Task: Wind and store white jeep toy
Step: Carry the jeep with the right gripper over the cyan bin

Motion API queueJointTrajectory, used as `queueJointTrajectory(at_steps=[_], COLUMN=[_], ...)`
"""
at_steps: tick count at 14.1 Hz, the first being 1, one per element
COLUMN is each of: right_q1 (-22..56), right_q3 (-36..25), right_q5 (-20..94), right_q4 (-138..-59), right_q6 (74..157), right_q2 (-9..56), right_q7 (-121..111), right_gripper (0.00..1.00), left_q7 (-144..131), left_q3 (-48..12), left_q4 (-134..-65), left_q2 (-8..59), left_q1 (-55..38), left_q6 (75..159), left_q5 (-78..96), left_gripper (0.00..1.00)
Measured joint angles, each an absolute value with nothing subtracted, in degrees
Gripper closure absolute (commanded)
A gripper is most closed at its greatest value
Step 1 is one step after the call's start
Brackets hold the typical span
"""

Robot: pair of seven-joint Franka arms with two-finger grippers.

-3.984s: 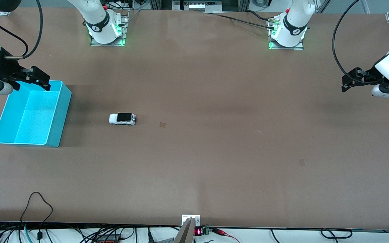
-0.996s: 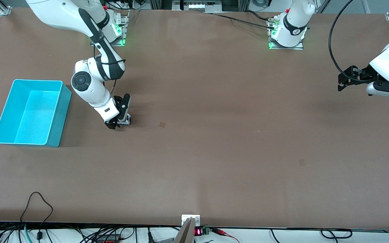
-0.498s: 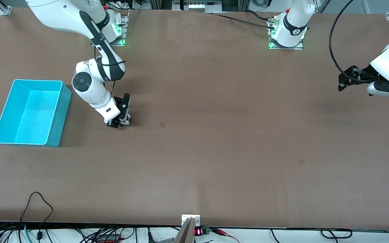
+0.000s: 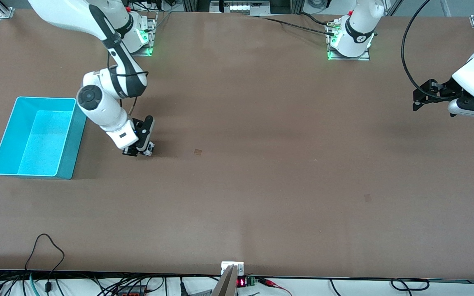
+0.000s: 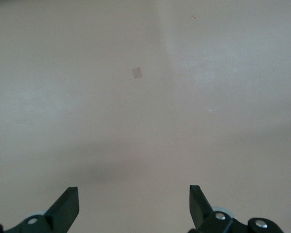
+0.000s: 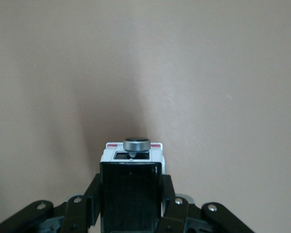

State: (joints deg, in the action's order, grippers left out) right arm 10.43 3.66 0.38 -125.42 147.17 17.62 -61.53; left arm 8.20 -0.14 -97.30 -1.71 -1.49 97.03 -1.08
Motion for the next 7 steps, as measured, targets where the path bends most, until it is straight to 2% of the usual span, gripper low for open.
queueJointTrajectory(at_steps=[4,7], right_q1=[4.28,0.22], right_q3=[3.28,2.95], right_q5=[0.54,0.55], right_q4=[-118.04,-114.99], right_q6=[135.22,131.57], right_q2=[15.98,15.13], right_q7=[-54.82,-46.97], right_gripper=[1.0,1.0], left_q7=[8.2,8.2], left_q3=[-0.15,-0.16], left_q4=[-97.28,-97.28], left_q2=[-1.71,-1.71], left_q1=[-1.51,-1.52], left_q6=[97.03,97.03], left_q5=[-1.08,-1.08], left_gripper=[0.0,0.0])
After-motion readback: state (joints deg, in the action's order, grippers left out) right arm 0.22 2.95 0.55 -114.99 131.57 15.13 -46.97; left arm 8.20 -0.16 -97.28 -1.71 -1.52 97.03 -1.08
